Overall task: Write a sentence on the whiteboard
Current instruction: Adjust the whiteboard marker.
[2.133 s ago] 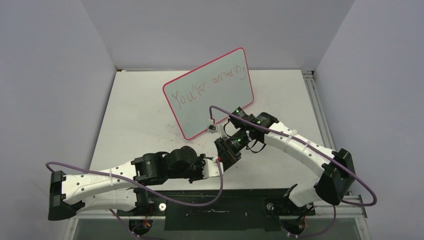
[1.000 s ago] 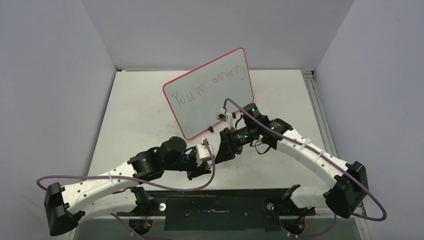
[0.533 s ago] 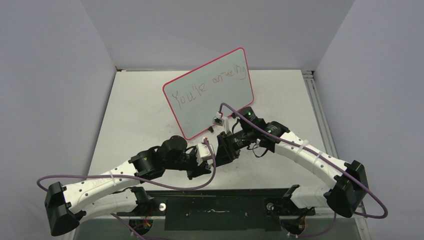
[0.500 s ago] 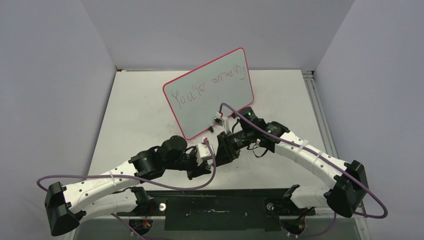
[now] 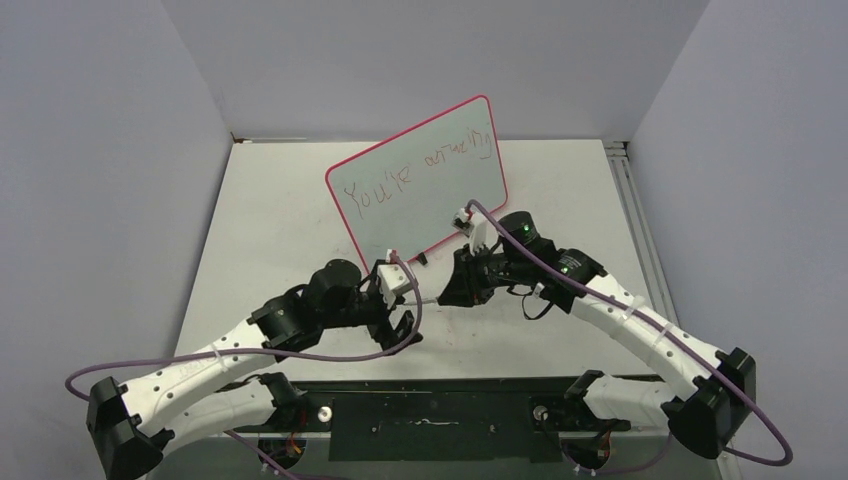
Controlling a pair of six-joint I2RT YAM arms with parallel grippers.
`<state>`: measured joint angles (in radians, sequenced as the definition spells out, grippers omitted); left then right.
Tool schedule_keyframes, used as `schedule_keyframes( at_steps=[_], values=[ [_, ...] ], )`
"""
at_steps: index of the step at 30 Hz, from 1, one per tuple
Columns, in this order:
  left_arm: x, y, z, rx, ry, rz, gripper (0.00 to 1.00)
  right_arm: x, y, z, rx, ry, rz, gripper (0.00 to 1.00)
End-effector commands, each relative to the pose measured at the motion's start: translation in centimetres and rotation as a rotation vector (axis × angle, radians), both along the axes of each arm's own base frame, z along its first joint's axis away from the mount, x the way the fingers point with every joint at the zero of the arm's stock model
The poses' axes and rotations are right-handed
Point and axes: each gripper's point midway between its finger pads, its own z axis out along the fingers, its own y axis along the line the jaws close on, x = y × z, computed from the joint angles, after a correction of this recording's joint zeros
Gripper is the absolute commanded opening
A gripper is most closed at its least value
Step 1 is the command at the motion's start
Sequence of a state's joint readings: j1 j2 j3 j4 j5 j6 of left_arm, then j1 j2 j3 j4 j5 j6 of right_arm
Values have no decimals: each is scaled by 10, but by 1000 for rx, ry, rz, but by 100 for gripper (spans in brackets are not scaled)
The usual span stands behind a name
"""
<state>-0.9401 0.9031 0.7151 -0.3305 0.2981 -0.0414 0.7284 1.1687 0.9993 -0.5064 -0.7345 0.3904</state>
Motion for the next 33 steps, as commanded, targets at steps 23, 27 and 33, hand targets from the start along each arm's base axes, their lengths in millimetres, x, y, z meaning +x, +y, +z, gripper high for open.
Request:
schedule_keyframes(
  at_steps=[23,27,33],
  values=[
    [151,156,116,-341,-80,773,94,120,-68,57,58,-606,-493,5],
    [160,159,101,-388,-40,708,94,120,-52,51,104,-604,-431,5],
    [175,168,76,-389,19,694,94,117,-31,43,166,-594,-359,5]
  ],
)
